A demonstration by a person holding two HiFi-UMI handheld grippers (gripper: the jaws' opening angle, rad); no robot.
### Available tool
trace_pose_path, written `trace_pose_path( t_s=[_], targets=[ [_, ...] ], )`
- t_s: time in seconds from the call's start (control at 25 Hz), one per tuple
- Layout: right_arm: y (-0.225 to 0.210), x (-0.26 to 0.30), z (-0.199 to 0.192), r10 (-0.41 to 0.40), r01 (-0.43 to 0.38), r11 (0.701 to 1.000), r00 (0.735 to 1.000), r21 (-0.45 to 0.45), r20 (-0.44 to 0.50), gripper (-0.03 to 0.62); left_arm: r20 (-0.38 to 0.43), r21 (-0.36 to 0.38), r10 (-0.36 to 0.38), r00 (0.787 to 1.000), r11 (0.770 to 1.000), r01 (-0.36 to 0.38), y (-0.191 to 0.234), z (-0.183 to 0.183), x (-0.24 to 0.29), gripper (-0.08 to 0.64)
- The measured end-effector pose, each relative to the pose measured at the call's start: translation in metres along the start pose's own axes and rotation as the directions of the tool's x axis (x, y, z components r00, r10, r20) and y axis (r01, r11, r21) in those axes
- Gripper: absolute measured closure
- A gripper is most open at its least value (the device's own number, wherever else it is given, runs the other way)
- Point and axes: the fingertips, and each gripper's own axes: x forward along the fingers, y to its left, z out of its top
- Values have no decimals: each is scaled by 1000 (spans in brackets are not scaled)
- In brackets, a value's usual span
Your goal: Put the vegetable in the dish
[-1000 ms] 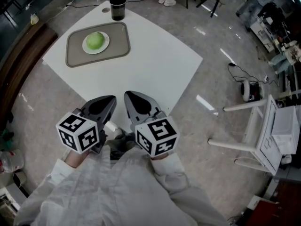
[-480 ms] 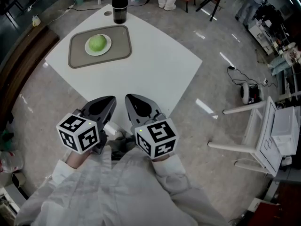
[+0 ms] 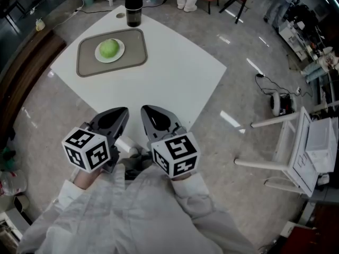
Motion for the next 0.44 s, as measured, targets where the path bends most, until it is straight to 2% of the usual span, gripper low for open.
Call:
trace_pose_path(
  t_s=[0.16,0.44],
  targets=[
    [2,0,-2,1,-1,1000,1000,0,-11,580,-8,16,4,1000,1000,-4,0,-1,-2,552],
    [-1,3,-4,3,-3,1000,1000,-5,-25,580,-8,-1,-16,1000,1000,16,0,-1,3,552]
  ],
)
